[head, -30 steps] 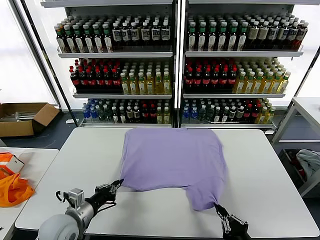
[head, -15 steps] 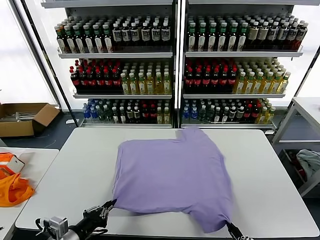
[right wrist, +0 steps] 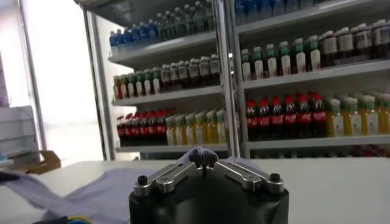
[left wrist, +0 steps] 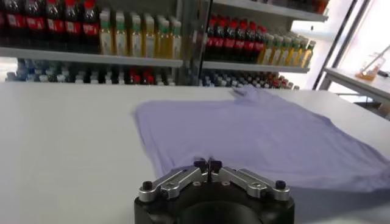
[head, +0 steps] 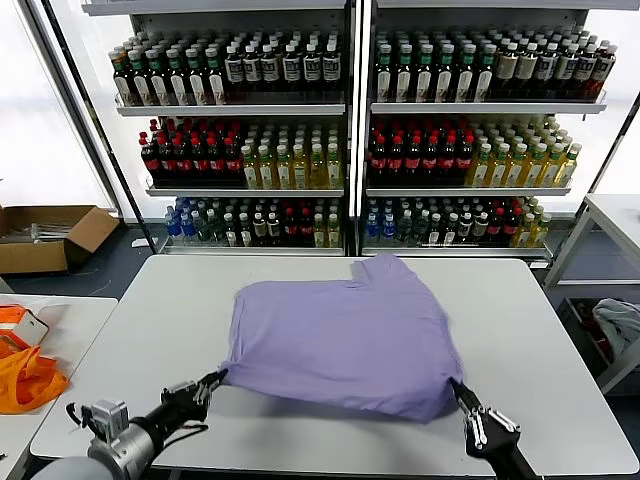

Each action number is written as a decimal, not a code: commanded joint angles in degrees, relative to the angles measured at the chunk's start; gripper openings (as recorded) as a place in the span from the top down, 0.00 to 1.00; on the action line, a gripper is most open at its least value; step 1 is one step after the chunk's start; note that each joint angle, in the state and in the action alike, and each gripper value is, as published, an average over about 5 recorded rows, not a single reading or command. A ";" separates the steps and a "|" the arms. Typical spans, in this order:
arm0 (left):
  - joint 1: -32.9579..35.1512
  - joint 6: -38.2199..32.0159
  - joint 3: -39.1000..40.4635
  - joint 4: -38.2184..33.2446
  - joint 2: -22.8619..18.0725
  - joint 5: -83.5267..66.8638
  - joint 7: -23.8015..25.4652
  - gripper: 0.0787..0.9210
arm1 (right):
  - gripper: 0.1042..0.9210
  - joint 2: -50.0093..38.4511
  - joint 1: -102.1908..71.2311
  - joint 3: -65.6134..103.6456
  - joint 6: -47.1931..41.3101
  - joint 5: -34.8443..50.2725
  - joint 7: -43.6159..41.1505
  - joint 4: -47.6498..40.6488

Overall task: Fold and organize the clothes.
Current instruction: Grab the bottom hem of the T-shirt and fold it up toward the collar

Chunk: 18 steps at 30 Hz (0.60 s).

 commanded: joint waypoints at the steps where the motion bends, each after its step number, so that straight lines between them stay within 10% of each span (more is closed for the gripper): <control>1: -15.04 0.03 4.08 10.86 4.61 -3.07 0.29 0.99 | 1.00 -5.87 24.33 -10.66 -4.41 3.60 5.73 -10.37; 10: -25.98 0.07 13.11 22.02 3.89 -2.69 -0.14 0.97 | 0.99 -5.79 47.45 -28.56 -10.43 2.61 7.02 -25.69; 18: -25.73 0.07 12.10 23.70 3.04 -2.17 -0.71 0.71 | 0.76 -7.73 44.27 -28.01 -18.14 2.18 8.21 -21.47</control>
